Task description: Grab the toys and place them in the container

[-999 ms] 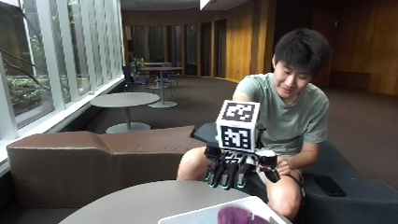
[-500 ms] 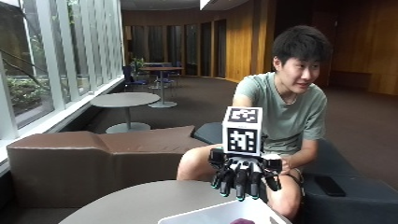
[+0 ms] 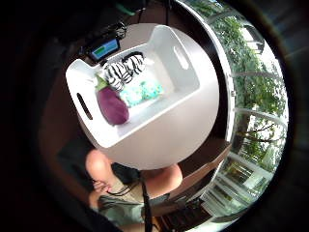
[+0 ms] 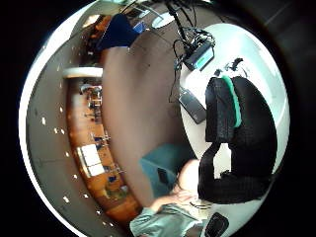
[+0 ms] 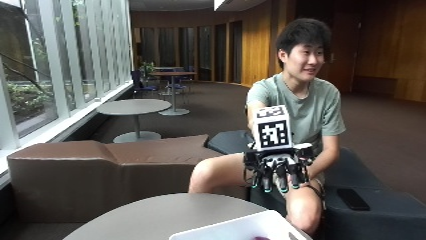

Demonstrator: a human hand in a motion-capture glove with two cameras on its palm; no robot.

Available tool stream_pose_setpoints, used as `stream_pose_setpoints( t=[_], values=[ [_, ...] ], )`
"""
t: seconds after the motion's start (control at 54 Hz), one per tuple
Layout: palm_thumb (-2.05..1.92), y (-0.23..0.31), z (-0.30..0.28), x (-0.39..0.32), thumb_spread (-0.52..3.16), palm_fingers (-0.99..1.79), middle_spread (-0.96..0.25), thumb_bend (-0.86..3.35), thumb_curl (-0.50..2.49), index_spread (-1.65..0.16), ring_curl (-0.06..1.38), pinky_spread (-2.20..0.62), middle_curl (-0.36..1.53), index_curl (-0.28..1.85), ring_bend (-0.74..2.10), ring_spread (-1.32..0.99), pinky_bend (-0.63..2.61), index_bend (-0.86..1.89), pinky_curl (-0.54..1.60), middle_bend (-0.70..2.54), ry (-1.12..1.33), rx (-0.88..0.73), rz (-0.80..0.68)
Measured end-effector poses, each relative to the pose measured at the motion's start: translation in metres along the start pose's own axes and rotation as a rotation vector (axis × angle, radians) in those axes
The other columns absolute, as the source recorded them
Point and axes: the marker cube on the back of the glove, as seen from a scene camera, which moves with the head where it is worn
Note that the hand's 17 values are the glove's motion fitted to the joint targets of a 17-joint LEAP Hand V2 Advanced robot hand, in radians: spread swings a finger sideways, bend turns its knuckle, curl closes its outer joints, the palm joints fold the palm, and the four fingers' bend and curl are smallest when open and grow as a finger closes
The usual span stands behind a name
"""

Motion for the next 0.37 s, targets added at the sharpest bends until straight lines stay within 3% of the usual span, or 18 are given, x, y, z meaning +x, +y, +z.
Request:
stream_pose_setpoints(
  t=[0.241,0.37],
  values=[
    [-0.02,0.037,0.01,0.005,1.66,-0.06,-0.14,0.04,0.19,-0.23,0.36,0.01,0.32,0.28,0.31,-0.06,0.74,0.15,0.31,0.18,-0.157,0.107,0.018],
    [-0.02,0.041,0.017,0.016,1.68,-0.05,-0.16,0.07,0.17,-0.24,0.36,0.01,0.33,0.29,0.3,-0.08,0.71,0.16,0.31,0.19,-0.12,0.129,0.025]
  ],
)
